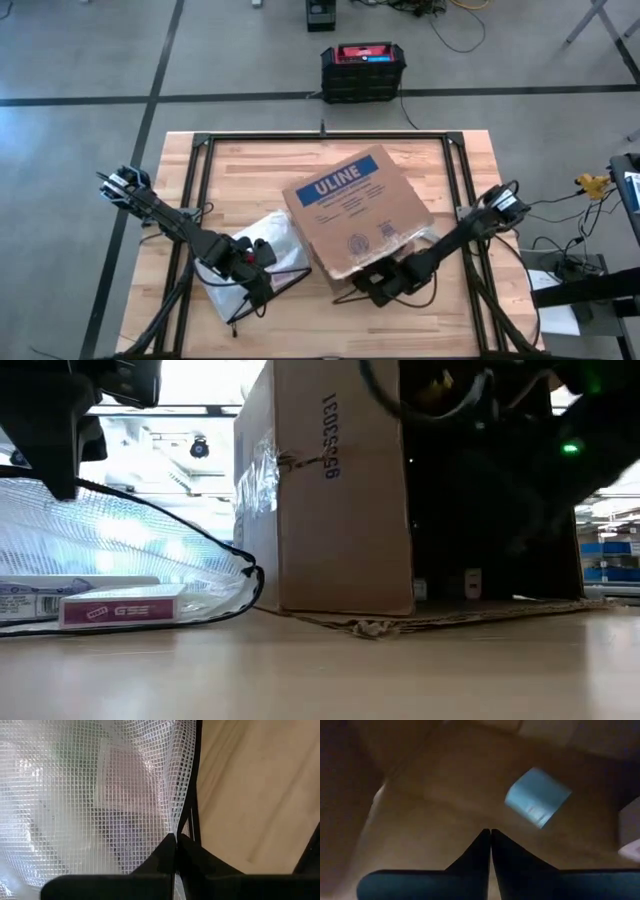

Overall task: Unpack boxes
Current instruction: Put the blue charger adapter into the white zip bag

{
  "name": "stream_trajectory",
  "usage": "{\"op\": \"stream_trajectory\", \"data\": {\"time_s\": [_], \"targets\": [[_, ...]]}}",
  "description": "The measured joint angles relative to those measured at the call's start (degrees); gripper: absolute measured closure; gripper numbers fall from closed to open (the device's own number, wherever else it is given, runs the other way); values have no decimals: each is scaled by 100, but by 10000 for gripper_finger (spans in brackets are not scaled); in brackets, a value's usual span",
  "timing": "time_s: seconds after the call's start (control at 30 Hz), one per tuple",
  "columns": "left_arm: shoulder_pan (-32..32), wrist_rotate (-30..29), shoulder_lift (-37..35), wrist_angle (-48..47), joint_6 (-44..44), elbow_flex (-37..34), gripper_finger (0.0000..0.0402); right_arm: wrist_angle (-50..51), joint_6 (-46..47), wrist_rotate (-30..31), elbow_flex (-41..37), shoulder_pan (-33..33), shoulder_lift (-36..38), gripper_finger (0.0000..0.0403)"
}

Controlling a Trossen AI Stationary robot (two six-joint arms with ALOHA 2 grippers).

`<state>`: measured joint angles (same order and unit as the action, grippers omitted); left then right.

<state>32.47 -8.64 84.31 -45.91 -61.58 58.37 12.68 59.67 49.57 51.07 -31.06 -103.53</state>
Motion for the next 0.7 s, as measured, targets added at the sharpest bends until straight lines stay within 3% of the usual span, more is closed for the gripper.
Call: {"op": "stream_trajectory", "data": {"time_s": [0.23,0.43,0.7], "targets": [[0,-387,0,-4,180,0,401,-67,148,1086,0,479,-9,403],[0,-556,0,-7,421,0,401,-128,93,1020,-4,1486,-176,403],[7,-725,0,-16,388,-92,401,-1014,-336,960,-4,1943,-368,403]]}}
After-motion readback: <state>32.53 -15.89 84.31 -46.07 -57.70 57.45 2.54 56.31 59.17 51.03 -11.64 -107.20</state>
